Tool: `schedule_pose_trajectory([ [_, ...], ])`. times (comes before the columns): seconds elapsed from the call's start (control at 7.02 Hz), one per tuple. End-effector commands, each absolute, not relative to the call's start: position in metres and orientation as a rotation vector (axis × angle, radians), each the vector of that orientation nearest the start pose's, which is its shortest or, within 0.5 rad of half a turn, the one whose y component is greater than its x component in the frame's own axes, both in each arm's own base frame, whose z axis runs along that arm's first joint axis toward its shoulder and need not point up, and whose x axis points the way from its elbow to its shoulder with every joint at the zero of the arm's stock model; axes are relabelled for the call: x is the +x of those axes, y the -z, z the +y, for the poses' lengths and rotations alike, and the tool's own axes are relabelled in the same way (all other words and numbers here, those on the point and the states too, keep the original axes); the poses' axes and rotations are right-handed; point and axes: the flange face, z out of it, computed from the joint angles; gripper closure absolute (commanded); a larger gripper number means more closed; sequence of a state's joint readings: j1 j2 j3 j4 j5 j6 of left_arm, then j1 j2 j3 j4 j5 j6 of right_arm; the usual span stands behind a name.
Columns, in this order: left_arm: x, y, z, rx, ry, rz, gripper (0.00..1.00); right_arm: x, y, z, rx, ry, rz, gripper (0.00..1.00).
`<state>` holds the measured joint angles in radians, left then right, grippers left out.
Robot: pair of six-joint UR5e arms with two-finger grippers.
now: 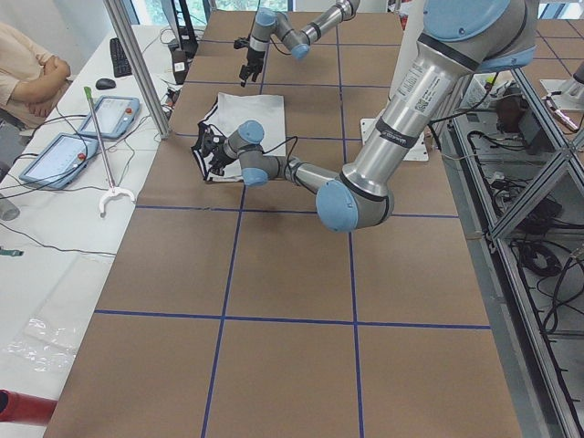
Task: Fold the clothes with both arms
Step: 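Release the hem and move the right gripper to the folded shirt's side edge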
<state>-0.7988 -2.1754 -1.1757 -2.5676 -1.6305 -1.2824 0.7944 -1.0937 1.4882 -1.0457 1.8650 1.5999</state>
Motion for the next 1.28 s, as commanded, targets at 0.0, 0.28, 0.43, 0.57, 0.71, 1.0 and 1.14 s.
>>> schedule_pose_trajectory([
  [0.0,0.434,-0.369,-0.629,0.588,0.410,1.075,0.63,-0.434,-0.395,-0.506,0.007,-0.716,-0.950,0.00],
  [0.28,0.433,-0.366,-0.629,0.593,0.410,1.080,0.62,-0.437,-0.408,-0.492,-0.012,-0.715,-0.931,0.01],
  [0.43,0.432,-0.362,-0.628,0.597,0.410,1.088,0.62,-0.439,-0.410,-0.489,-0.018,-0.717,-0.928,0.11],
  [0.57,0.430,-0.358,-0.628,0.603,0.409,1.095,0.62,-0.445,-0.409,-0.484,-0.035,-0.724,-0.930,0.28],
  [0.71,0.429,-0.358,-0.627,0.603,0.409,1.095,0.61,-0.449,-0.409,-0.480,-0.038,-0.718,-0.929,0.51],
  [1.0,0.429,-0.358,-0.627,0.604,0.409,1.097,0.61,-0.446,-0.405,-0.475,-0.040,-0.707,-0.940,1.00],
  [1.14,0.429,-0.358,-0.627,0.604,0.409,1.097,0.61,-0.441,-0.402,-0.471,-0.040,-0.698,-0.949,1.00],
])
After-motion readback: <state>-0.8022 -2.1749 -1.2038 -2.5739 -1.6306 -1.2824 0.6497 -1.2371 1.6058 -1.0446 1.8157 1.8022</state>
